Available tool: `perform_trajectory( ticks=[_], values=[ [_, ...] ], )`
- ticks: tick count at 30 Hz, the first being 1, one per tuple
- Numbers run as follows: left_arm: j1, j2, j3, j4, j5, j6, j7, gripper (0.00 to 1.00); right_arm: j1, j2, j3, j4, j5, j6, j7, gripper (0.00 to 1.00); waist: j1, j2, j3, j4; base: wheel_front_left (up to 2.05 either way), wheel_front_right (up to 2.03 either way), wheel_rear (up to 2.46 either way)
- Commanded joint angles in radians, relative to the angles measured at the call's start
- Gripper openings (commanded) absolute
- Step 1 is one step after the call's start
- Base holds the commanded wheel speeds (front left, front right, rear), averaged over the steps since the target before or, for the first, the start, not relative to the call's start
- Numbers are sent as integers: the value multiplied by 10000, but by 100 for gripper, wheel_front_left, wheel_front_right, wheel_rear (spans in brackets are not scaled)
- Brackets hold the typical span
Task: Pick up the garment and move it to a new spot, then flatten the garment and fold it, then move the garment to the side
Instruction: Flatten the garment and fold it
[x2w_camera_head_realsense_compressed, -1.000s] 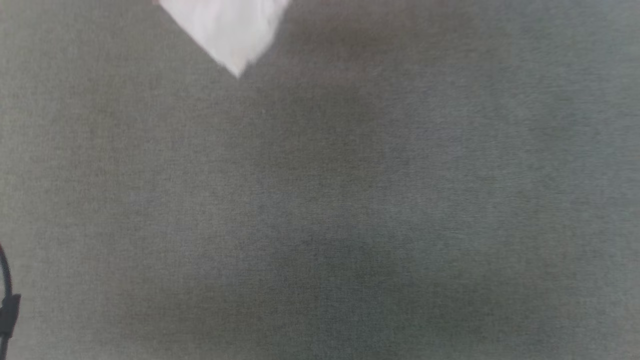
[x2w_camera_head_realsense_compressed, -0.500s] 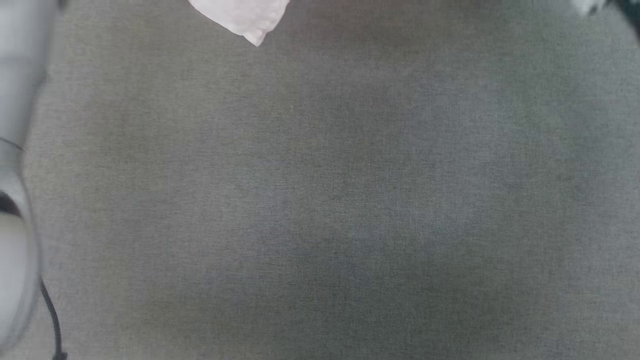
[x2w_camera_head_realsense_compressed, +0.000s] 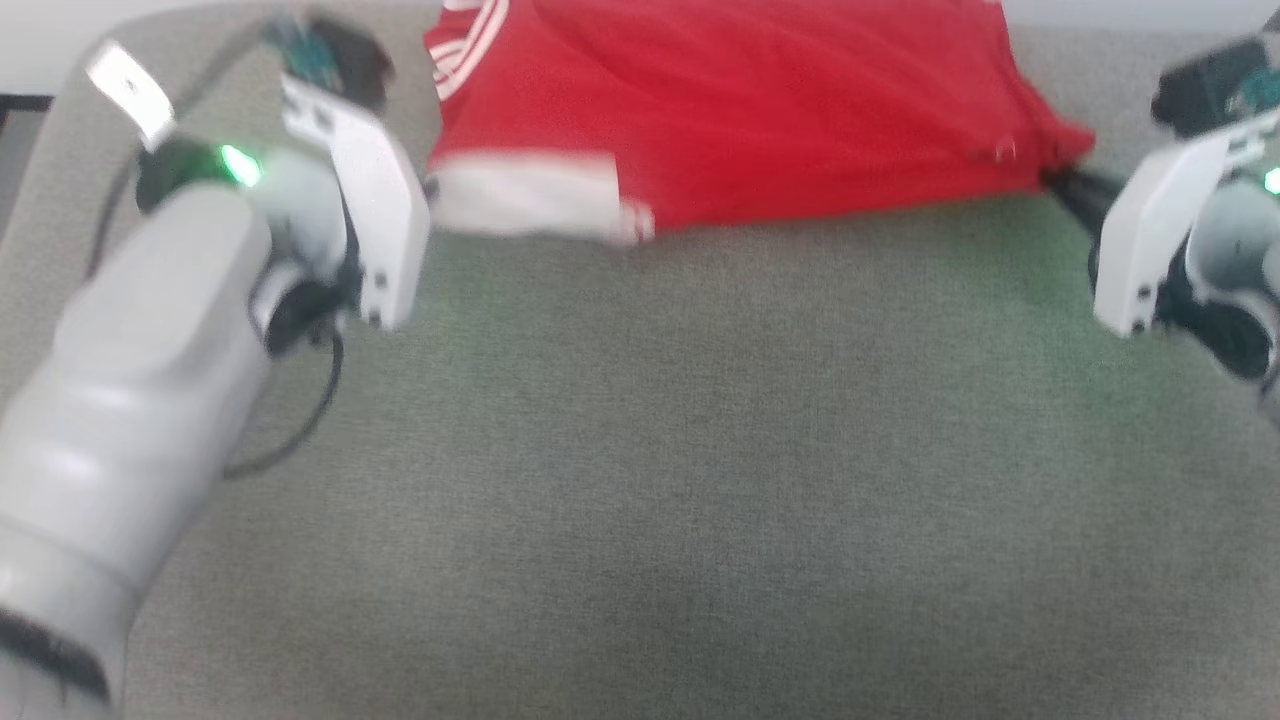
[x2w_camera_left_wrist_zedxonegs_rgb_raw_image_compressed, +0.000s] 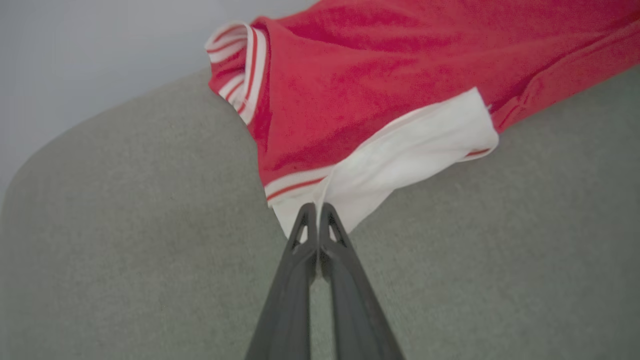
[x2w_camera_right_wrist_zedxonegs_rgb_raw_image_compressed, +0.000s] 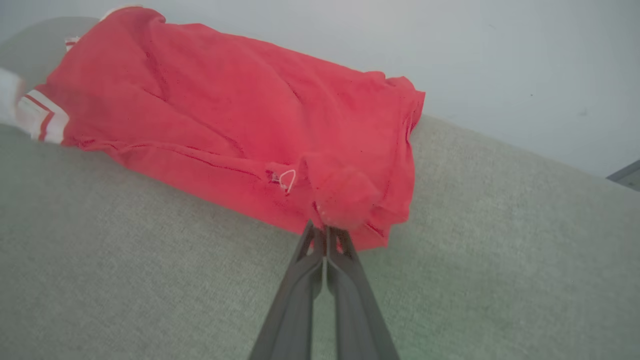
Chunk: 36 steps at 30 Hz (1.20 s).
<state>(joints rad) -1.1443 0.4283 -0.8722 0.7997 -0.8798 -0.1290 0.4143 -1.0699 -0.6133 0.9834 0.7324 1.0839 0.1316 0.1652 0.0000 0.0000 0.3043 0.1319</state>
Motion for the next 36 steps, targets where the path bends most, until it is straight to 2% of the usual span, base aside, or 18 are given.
perform_trajectory(
  ticks=[1,4,10,15,21,28,36],
  values=[
    [314,167,22,-320,-212,93,207,0,316,-91,38,-165,181,-19,120,0,0,0,-191,57,0,0,0],
    [1484,682,-96,-1617,-533,535,1008,0,1002,-429,34,-667,499,-19,291,0,0,0,-400,96,0,0,0],
    [3738,2078,-271,-4949,-1059,1982,2166,0,2443,-1077,-59,-1627,1064,-19,466,0,0,0,-762,144,0,0,0],
    [5335,3194,-280,-7322,-1587,3286,2754,0,3540,-1593,-117,-2326,1293,-19,708,0,0,0,-1034,118,0,0,0],
    [6846,4072,-286,-9358,-2084,4530,3027,0,4772,-2385,-111,-3585,1523,-19,1265,0,0,0,-1294,99,0,0,0],
    [8100,4771,-325,-10564,-2469,5336,2972,0,6272,-3228,-389,-4919,2041,-19,1876,0,0,0,-1466,39,0,0,0],
    [8517,5135,-171,-11136,-2658,5734,2874,0,7556,-3750,-1003,-5910,2234,-19,2256,0,0,0,-1452,-91,0,0,0]
  ],
)
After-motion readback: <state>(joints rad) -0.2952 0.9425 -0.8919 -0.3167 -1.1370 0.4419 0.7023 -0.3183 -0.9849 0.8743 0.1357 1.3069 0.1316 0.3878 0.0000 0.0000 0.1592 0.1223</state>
